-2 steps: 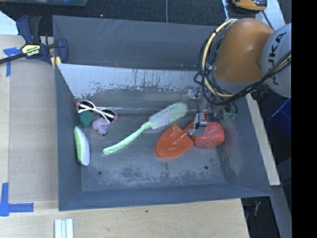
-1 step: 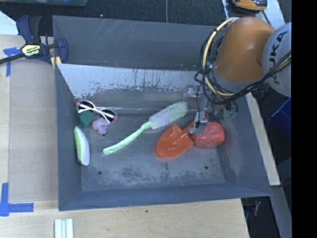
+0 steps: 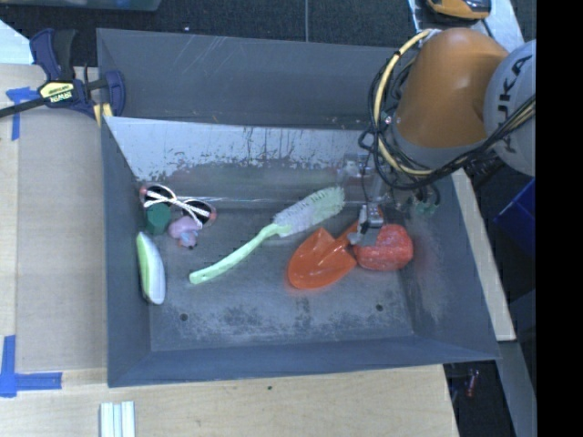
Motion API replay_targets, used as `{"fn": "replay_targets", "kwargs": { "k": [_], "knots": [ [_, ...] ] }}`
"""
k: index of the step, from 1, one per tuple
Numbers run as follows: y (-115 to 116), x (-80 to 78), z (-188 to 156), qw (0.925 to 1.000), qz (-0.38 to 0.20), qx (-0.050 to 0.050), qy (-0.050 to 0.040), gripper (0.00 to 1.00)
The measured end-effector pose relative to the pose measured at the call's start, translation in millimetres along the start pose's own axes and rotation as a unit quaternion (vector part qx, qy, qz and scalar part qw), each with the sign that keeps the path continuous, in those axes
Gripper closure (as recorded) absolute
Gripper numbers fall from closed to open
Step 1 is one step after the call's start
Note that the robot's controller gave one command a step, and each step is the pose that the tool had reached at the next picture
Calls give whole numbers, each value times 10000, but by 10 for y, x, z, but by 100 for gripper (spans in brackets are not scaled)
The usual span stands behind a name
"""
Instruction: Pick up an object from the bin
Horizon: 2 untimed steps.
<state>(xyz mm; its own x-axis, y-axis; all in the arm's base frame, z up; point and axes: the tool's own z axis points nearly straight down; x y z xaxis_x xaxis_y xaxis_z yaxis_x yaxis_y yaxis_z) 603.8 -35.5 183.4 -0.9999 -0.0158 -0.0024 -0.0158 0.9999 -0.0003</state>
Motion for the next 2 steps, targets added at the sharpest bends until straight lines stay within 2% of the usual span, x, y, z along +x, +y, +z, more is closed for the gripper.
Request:
{"fn": "replay_targets", "kwargs": {
  "k": [1, 2],
  "knots": [
    [17, -75, 121, 9994, -343, 3, -22, 0],
    [139, 99, 870, 10000, 75, 3, -52, 0]
  ]
}}
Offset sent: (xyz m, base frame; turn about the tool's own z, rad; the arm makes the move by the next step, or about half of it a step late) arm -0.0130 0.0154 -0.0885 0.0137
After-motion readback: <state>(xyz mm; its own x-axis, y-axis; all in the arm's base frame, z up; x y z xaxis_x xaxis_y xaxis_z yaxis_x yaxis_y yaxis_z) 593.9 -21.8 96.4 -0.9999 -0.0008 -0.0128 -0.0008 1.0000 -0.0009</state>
